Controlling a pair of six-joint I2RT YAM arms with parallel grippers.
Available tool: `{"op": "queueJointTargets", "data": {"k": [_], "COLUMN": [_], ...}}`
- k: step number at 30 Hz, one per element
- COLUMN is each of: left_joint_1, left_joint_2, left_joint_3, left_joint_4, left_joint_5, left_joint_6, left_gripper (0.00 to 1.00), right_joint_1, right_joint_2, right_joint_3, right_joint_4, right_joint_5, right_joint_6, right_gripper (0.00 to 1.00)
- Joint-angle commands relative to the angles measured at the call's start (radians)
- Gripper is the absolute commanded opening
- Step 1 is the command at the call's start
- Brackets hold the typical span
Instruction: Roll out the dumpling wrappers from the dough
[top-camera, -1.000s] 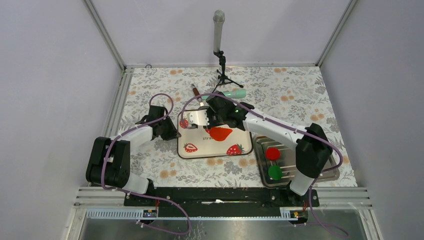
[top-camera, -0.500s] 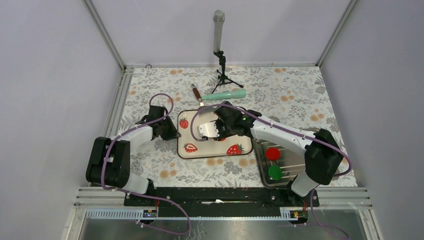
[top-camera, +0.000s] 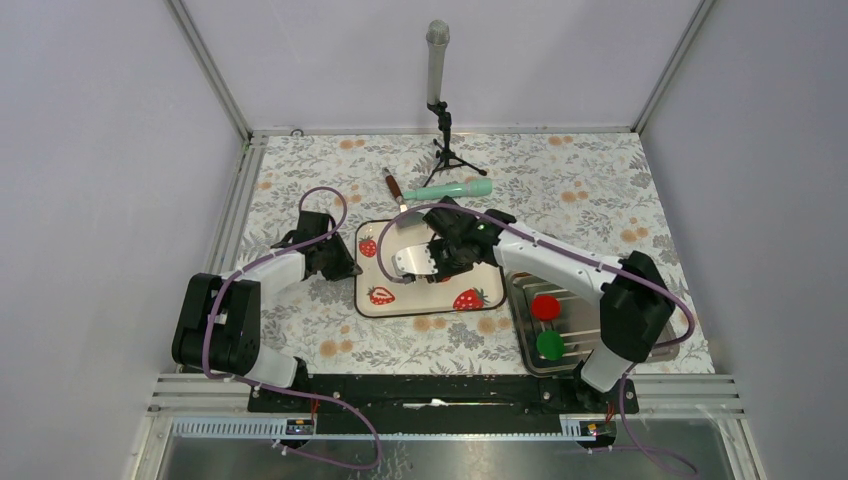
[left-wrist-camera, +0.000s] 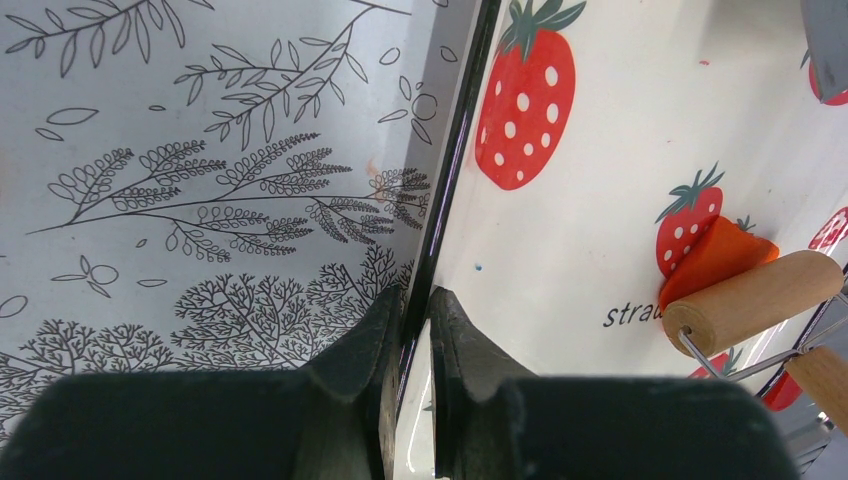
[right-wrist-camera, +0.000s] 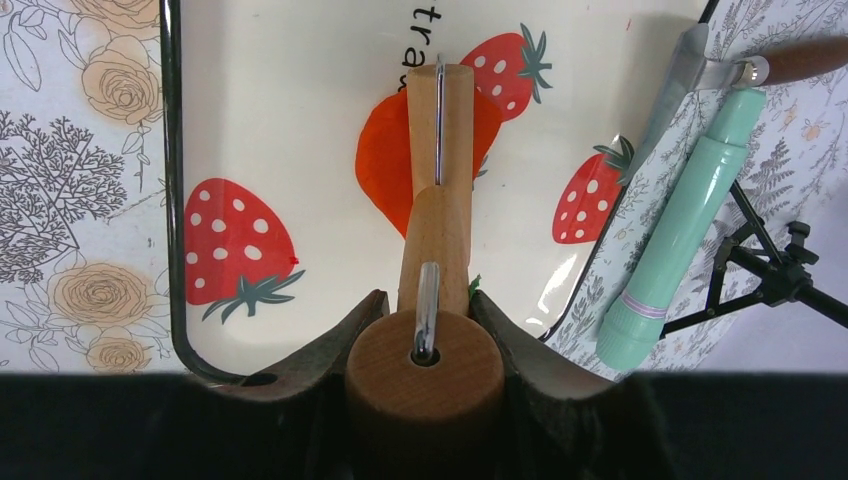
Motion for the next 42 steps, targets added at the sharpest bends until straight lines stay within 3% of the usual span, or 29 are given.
{"op": "queueJointTargets", "data": {"k": [1,20,42], "left_joint_1": [0.013,0.013,0.013], "left_joint_2": [0.016,0.015,0.033], "left_joint_3": [0.014,0.013,0.029], "left_joint_4": [0.023,0.019,0.011], "left_joint_5": [-0.055,-0.062,-0.078], "left_joint_6": [0.001,0.003,0.018], "left_gripper": [0.00,0.00,0.00], "right_joint_1": [0.004,0.000,-0.005], "right_joint_2": [0.070,0.146,0.116], "right_joint_3": [0.035,0.086,0.023], "right_joint_4": [-0.249,-0.412,-0.453], "right_joint_5": [-0.123,-0.206,-0.291], "right_joint_6": [0.029,0.077,0.130], "right_gripper": [0.00,0.00,0.00]}}
